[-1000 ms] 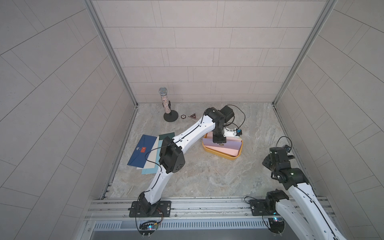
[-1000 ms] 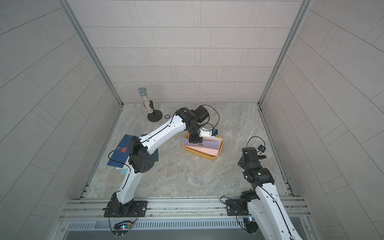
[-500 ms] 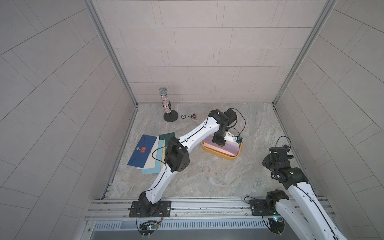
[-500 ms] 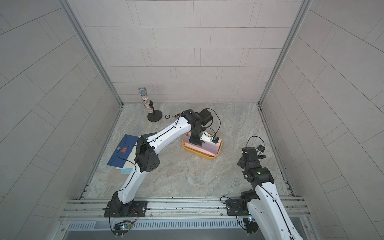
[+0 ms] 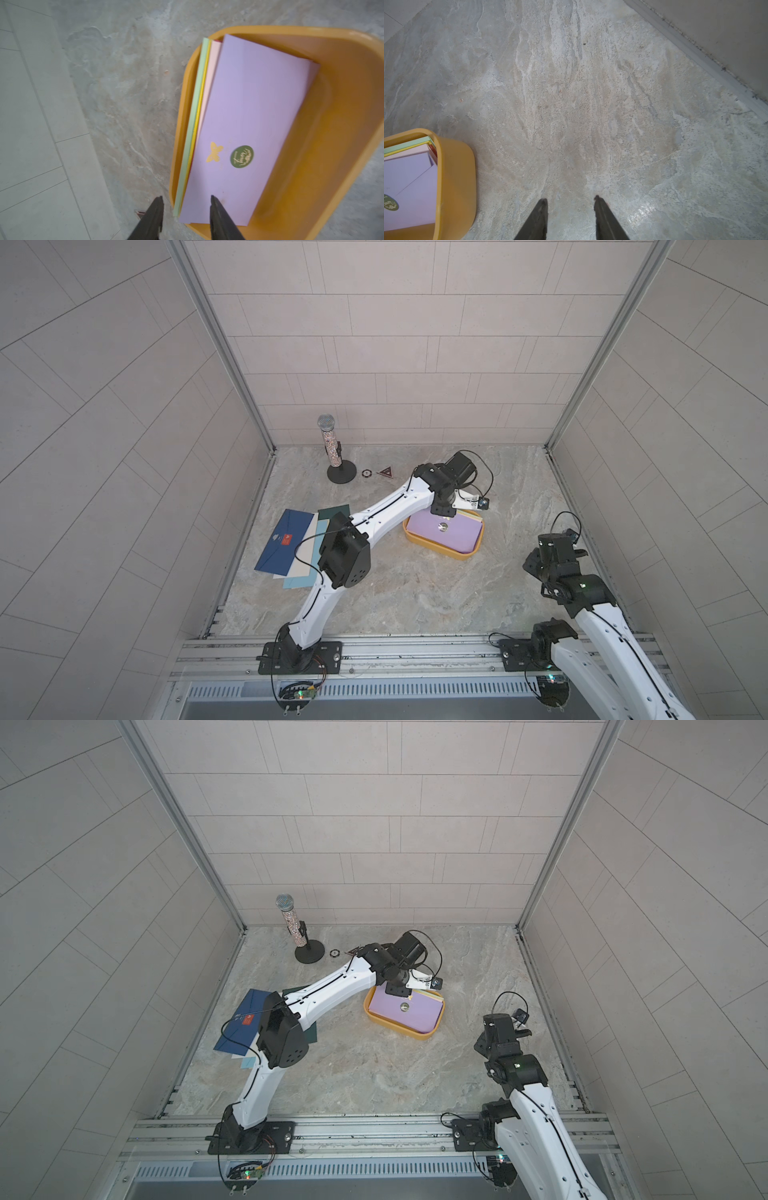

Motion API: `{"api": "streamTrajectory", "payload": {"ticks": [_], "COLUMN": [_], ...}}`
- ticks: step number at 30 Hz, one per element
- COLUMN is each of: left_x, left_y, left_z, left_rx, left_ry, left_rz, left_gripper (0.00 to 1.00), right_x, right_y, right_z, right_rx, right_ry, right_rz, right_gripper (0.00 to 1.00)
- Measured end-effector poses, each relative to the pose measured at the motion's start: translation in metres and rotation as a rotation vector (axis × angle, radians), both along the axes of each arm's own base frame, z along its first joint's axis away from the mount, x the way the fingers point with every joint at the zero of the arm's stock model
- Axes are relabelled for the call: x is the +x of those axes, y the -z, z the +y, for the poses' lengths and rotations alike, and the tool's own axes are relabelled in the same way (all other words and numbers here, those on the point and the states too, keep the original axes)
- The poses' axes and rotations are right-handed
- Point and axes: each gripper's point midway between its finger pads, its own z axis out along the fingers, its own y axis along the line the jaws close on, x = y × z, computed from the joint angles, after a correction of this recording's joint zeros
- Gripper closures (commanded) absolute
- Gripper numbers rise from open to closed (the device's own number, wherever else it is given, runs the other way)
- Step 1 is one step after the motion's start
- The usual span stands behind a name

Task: Put the sealed envelopes into the storage box
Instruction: Place the envelope in the storage box.

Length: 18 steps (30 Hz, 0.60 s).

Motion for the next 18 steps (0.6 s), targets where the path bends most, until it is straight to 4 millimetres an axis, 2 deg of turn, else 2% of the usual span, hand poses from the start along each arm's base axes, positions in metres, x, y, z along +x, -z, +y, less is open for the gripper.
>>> {"api": "streamTrajectory", "payload": {"ticks": [2, 5, 7, 9, 12, 14, 16, 18], "left_x": [0.003, 0.007, 0.007, 0.004, -0.006, -0.015, -0.025, -0.033], "left_y": [-0.015, -0.046, -0.066, -0.086, -0.099, -0.095, -0.078, -0.053], "left_z": [0.002, 0.015, 0.031, 0.061, 0.122, 0.168, 0.217, 0.270], "left_rx": [-0.068, -0.207, -0.310, -0.431, -0.589, -0.674, -0.759, -0.818], "left_ry": [-0.047, -0.180, -0.303, -0.463, -0.717, -0.890, -1.088, -1.311], "left_rz": [-0.048, -0.109, -0.125, -0.121, -0.093, -0.070, -0.032, 0.001], "left_gripper": [0.53, 0.52, 0.51, 0.51, 0.51, 0.48, 0.48, 0.47], "right_x": [0.000, 0.003, 0.008, 0.014, 0.022, 0.030, 0.042, 0.051], "right_y": [0.000, 0.000, -0.001, -0.002, -0.005, -0.013, -0.026, -0.040], "right_z": [0.001, 0.003, 0.009, 0.019, 0.036, 0.054, 0.083, 0.121], "right_rx": [0.001, 0.004, 0.018, 0.044, 0.075, 0.084, 0.083, 0.081], "right_ry": [-0.004, -0.026, -0.065, -0.118, -0.205, -0.286, -0.397, -0.526], "right_rz": [-0.001, -0.002, -0.011, -0.022, -0.016, -0.011, -0.020, -0.036], "right_gripper": [0.59, 0.58, 0.58, 0.57, 0.55, 0.54, 0.54, 0.53]}}
